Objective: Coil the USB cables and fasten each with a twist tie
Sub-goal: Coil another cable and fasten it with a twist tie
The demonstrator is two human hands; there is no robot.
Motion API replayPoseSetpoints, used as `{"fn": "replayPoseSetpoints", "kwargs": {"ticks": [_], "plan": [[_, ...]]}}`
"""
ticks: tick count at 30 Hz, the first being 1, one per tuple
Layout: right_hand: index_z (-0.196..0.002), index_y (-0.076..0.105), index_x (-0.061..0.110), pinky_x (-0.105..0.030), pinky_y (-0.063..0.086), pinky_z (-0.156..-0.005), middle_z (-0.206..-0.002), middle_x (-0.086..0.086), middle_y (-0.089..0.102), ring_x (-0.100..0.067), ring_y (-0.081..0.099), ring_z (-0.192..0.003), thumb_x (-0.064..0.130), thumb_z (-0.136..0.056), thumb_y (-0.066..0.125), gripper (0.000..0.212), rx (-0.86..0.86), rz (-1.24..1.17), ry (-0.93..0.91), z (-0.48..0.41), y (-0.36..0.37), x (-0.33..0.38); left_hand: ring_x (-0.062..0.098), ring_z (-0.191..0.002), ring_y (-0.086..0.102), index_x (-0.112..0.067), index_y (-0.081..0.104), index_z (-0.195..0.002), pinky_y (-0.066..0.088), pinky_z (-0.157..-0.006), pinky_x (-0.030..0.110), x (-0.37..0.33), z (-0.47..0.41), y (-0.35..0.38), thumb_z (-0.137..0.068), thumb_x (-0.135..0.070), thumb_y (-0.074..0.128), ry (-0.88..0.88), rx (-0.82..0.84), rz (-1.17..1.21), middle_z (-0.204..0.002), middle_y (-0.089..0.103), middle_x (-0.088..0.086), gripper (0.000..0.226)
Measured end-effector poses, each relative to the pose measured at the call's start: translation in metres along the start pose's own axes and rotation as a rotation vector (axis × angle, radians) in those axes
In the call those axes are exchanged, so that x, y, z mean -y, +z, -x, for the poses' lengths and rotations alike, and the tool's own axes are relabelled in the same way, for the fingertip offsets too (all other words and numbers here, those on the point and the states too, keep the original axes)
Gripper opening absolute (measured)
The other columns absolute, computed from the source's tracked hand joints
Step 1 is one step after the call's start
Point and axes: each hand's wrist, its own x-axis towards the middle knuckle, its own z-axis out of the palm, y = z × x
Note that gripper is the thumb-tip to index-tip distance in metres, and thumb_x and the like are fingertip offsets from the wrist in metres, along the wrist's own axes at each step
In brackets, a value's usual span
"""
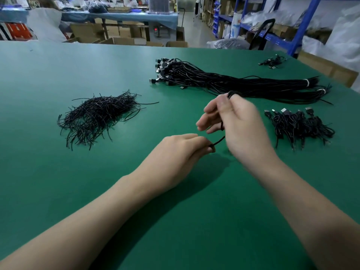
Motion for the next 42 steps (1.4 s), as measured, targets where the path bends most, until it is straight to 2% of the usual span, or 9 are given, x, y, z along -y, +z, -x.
{"fn": "replayPoseSetpoints", "kwargs": {"ticks": [5, 8, 11, 14, 19, 23, 28, 35, 42], "plan": [[-0.087, 0.062, 0.017, -0.045, 0.053, -0.074, -0.075, 0.001, 0.069, -0.023, 0.066, -0.075, 0.031, -0.107, 0.041, 0.032, 0.155, 0.586, -0.038, 0.012, 0.006, -0.014, 0.023, -0.063, 0.061, -0.02, 0.076, -0.086, 0.048, -0.069, 0.035, 0.014, 0.001, -0.02, -0.096, -0.044, 0.06, 0.077, -0.165, -0.32, -0.071, 0.068, -0.006, 0.03], [-0.084, 0.057, 0.013, -0.048, 0.05, -0.071, -0.072, -0.005, 0.065, -0.03, 0.061, -0.071, 0.038, -0.107, 0.036, 0.04, 0.26, 0.663, 0.003, 0.016, 0.008, -0.014, 0.016, -0.058, 0.05, -0.023, 0.075, -0.074, 0.04, -0.072, 0.028, 0.022, 0.001, -0.028, -0.089, -0.051, 0.066, 0.076, -0.255, -0.357, -0.068, 0.067, -0.009, 0.033], [-0.08, 0.061, 0.018, -0.04, 0.039, -0.061, -0.062, 0.004, 0.053, -0.016, 0.052, -0.061, 0.042, -0.106, 0.034, 0.044, 0.352, 0.737, -0.014, 0.019, 0.005, -0.011, 0.014, -0.06, 0.051, -0.024, 0.076, -0.077, 0.04, -0.078, 0.03, 0.028, 0.0, -0.035, -0.09, -0.046, 0.07, 0.141, -0.283, -0.331, -0.071, 0.067, -0.011, 0.027], [-0.073, 0.063, 0.022, -0.029, 0.03, -0.053, -0.054, 0.014, 0.052, -0.009, 0.046, -0.05, 0.05, -0.102, 0.037, 0.048, 0.439, 0.645, 0.042, 0.023, 0.0, -0.011, 0.017, -0.067, 0.061, -0.025, 0.08, -0.088, 0.04, -0.086, 0.033, 0.032, -0.001, -0.04, -0.092, -0.036, 0.072, 0.226, -0.266, -0.306, -0.077, 0.069, -0.01, 0.014], [-0.069, 0.045, 0.009, -0.037, 0.028, -0.049, -0.052, 0.01, 0.035, -0.012, 0.031, -0.048, 0.035, -0.096, 0.053, 0.038, 0.591, 0.538, 0.133, 0.026, -0.004, -0.015, 0.014, -0.079, 0.065, -0.033, 0.078, -0.11, 0.043, -0.09, 0.042, 0.031, 0.0, -0.039, -0.093, -0.039, 0.07, 0.299, -0.131, -0.276, -0.091, 0.073, -0.014, 0.02], [-0.071, 0.051, 0.022, -0.023, 0.026, -0.048, -0.059, 0.009, 0.036, -0.012, 0.029, -0.054, 0.039, -0.099, 0.049, 0.032, 0.723, 0.148, 0.285, 0.028, -0.014, -0.017, 0.015, -0.083, 0.065, -0.032, 0.078, -0.108, 0.043, -0.084, 0.042, 0.028, -0.001, -0.041, -0.097, -0.038, 0.064, 0.308, -0.058, -0.258, -0.093, 0.072, -0.013, 0.018], [-0.081, 0.06, 0.012, -0.016, 0.035, -0.053, -0.057, 0.006, 0.035, -0.011, 0.034, -0.054, 0.034, -0.102, 0.048, 0.033, 0.759, -0.086, 0.328, 0.023, -0.02, -0.021, 0.02, -0.092, 0.061, -0.03, 0.077, -0.1, 0.044, -0.082, 0.044, 0.029, -0.003, -0.041, -0.098, -0.044, 0.058, 0.297, -0.047, -0.31, -0.099, 0.067, -0.007, 0.024], [-0.087, 0.067, 0.021, -0.03, 0.042, -0.057, -0.058, 0.002, 0.056, -0.017, 0.054, -0.057, 0.028, -0.106, 0.048, 0.029, 0.636, 0.113, 0.231, 0.024, -0.016, -0.03, 0.017, -0.097, 0.054, -0.026, 0.078, -0.102, 0.045, -0.085, 0.047, 0.04, 0.001, -0.028, -0.095, -0.044, 0.06, 0.154, 0.007, -0.123, -0.106, 0.056, 0.0, 0.027], [-0.09, 0.062, 0.015, -0.024, 0.046, -0.054, -0.065, -0.005, 0.07, -0.015, 0.058, -0.051, 0.026, -0.105, 0.051, 0.022, 0.529, 0.228, 0.186, 0.026, -0.011, -0.027, 0.007, -0.087, 0.044, -0.029, 0.08, -0.1, 0.043, -0.079, 0.039, 0.044, 0.0, -0.029, -0.094, -0.045, 0.065, 0.166, -0.037, -0.141, -0.1, 0.057, -0.004, 0.023]]}}
